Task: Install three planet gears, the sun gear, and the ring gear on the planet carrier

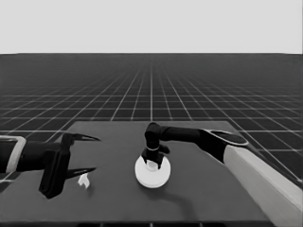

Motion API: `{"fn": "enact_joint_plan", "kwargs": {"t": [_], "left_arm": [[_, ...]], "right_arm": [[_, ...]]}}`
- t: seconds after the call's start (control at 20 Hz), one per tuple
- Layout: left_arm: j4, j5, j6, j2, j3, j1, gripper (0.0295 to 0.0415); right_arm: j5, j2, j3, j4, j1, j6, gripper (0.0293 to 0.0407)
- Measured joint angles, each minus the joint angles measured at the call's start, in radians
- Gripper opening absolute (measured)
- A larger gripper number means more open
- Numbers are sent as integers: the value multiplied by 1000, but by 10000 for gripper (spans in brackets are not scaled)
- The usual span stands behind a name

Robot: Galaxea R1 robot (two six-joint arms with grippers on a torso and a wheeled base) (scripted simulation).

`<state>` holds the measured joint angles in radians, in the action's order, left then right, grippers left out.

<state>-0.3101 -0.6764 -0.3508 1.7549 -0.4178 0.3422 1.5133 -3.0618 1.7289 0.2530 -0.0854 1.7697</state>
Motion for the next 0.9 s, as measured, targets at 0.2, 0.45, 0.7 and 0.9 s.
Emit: {"fn": "enact_joint_plan", "kwargs": {"t": [0.2,0.45,0.7,0.9], "left_arm": [[0,0,0,0,0,0,385],[0,0,0,0,0,0,385],[0,0,0,0,0,0,385],[0,0,0,0,0,0,385]], "right_arm": [[0,0,0,0,0,35,348],[0,0,0,0,0,78,348],[0,0,0,0,1,98,384],[0,0,0,0,1,100,385]]}}
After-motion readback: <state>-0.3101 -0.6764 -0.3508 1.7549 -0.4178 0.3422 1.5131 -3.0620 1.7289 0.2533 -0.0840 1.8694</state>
